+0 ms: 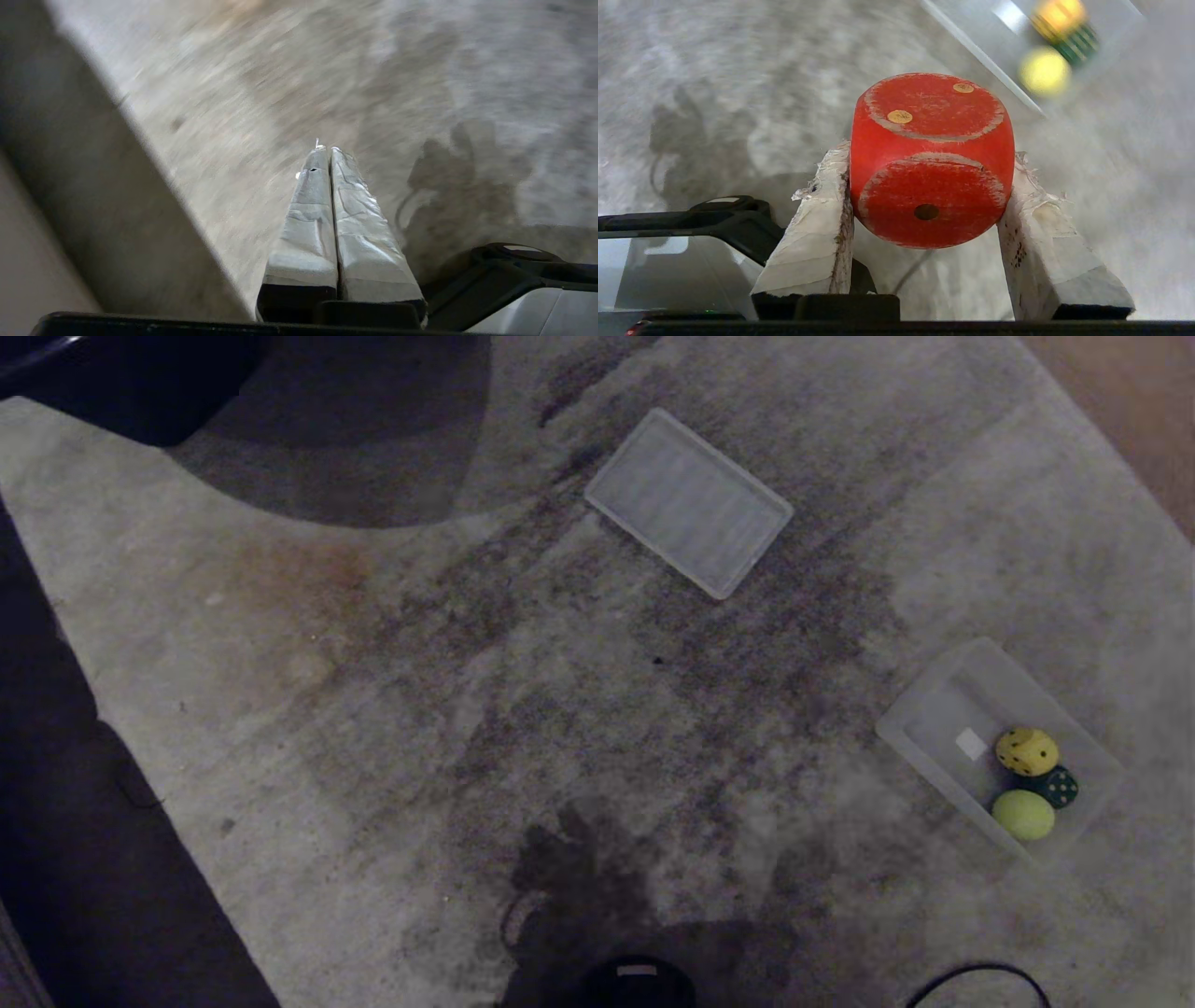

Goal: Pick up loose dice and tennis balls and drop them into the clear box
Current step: Put the toys in the box

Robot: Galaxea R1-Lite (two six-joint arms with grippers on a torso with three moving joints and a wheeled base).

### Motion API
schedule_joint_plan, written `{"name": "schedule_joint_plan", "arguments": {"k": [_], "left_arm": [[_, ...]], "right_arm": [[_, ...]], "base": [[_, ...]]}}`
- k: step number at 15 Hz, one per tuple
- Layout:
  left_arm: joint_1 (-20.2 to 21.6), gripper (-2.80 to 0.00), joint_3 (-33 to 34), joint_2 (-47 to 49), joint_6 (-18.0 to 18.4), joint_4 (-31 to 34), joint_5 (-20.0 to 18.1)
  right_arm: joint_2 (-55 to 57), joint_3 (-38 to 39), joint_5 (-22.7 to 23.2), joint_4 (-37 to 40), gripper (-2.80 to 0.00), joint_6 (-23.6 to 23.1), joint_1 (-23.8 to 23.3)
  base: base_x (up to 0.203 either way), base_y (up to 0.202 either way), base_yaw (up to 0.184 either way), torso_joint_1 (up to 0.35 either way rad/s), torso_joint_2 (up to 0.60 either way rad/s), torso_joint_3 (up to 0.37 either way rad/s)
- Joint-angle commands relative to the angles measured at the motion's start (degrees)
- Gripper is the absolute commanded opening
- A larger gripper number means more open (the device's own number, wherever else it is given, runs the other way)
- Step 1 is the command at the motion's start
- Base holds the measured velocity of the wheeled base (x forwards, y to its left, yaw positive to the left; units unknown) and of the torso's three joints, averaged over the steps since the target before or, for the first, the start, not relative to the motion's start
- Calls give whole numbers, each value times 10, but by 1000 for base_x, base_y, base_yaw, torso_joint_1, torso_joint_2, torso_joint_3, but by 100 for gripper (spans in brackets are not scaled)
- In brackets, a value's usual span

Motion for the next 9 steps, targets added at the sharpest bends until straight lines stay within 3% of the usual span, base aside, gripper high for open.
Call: {"name": "schedule_joint_plan", "arguments": {"k": [1,9], "left_arm": [[0,-280,1,1,0,0,1],[0,-280,1,1,0,0,1]], "right_arm": [[2,0,0,1,-280,0,0],[2,0,0,1,-280,0,0]], "base": [[2,12,-163,-1,1,2],[2,9,-156,2,2,3]]}}
